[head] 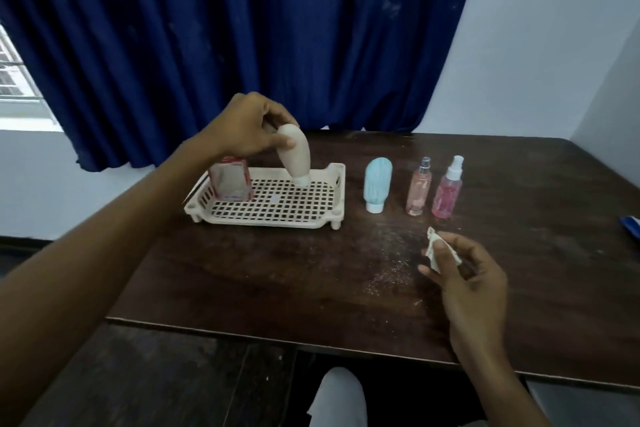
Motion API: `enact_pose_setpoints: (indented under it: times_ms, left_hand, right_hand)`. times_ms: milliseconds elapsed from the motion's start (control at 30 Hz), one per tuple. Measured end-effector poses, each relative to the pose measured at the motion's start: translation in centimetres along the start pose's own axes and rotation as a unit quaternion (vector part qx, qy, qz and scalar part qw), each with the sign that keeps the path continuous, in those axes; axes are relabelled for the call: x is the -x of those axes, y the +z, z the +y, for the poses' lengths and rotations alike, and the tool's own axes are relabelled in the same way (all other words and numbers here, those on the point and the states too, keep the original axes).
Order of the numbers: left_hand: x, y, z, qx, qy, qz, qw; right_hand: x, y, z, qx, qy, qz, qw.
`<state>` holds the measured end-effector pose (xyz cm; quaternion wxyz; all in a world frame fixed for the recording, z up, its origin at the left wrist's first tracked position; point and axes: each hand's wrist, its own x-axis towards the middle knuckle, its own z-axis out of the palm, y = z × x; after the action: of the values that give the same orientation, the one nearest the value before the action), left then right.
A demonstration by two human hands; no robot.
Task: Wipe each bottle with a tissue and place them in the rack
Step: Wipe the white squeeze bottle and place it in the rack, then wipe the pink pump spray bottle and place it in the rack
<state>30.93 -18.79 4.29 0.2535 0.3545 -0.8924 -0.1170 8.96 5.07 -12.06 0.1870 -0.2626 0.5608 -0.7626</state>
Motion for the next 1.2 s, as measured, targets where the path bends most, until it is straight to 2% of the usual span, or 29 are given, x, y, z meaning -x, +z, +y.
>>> enact_pose_setpoints:
  times_ms: [267, 633, 1200]
  left_hand:
    - [-0.5, -0.3, -4.4, -0.054, -0.010, -0.065, 0.996]
    - [-0.7, 1.1, -7.5, -0.117, -0.016, -0.091, 0.989]
    - [-0.9, 1.3, -8.3, -0.142, -0.034, -0.113, 0.983]
  right_hand:
    - [-0.2, 0.3, -0.1, 0.020, -0.011, -0.016, 1.000]
    - [0.0, 0.7, 0.4, 0.049, -0.013, -0.006, 0.999]
    - [0.0, 0.8, 0.1, 0.055, -0.004, -0.002, 0.998]
